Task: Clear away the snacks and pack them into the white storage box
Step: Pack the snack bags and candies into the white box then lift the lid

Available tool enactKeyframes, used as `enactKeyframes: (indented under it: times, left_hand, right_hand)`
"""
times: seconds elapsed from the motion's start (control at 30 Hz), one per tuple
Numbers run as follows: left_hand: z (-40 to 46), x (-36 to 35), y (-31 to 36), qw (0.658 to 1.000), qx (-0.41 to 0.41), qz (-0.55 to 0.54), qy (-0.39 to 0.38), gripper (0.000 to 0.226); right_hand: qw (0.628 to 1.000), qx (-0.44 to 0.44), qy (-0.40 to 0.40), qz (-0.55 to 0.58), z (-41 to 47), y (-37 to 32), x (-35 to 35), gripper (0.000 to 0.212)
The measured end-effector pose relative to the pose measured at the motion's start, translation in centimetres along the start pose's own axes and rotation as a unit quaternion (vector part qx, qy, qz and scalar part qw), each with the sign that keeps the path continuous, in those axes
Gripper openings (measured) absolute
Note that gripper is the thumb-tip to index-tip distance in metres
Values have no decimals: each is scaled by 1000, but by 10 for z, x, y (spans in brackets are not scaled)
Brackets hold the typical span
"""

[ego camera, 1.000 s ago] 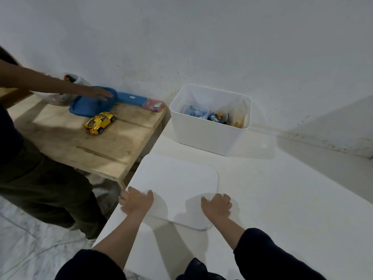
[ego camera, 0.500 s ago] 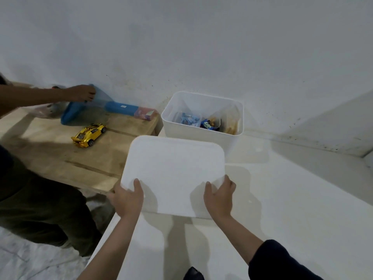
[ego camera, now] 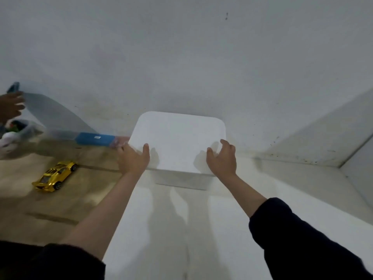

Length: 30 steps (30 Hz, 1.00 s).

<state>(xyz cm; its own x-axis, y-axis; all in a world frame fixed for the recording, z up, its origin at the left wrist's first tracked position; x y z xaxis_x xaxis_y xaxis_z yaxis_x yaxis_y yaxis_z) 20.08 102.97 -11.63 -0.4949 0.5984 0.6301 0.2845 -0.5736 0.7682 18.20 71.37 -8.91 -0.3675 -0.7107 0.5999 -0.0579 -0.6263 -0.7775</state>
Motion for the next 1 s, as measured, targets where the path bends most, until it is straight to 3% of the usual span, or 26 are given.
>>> enactKeyframes:
  times: [0.23,0.33,0.57,0.83,1.0]
  left_hand:
    - [36,-53,11,993,13,105,-48,88]
    - [42,-61,18,989,4,138,-44,87]
    - [37,-63,23,972,-47,225,-48,81]
    - [31,-68,30,972,-46,224,-51,76]
    - [32,-75,30,963,-64,253,-61,82]
  right_hand:
    - [999,-46,1,-18,52,23,-20,52]
    - [998,-48,25,-38,62,31,-22,48]
    - [997,-56,38,30,63,51,-28,39]
    - [994,-66,73,53,69,57,-19,34]
    - [998,-55,-7,-29,75,63,-35,51]
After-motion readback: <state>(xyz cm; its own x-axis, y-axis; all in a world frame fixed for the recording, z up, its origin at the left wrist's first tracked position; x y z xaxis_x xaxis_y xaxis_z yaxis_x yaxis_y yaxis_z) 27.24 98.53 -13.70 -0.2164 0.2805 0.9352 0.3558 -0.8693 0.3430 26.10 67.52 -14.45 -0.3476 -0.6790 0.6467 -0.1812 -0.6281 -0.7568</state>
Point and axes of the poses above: each hand's wrist, its own z-axis towards the middle knuckle, its own x-axis out of the back of the hand, y = z × x, the point moved 8 cm from there along z, towards the middle knuckle, and after that the axes turned 2 degrees about x, right-handed, at the moved point
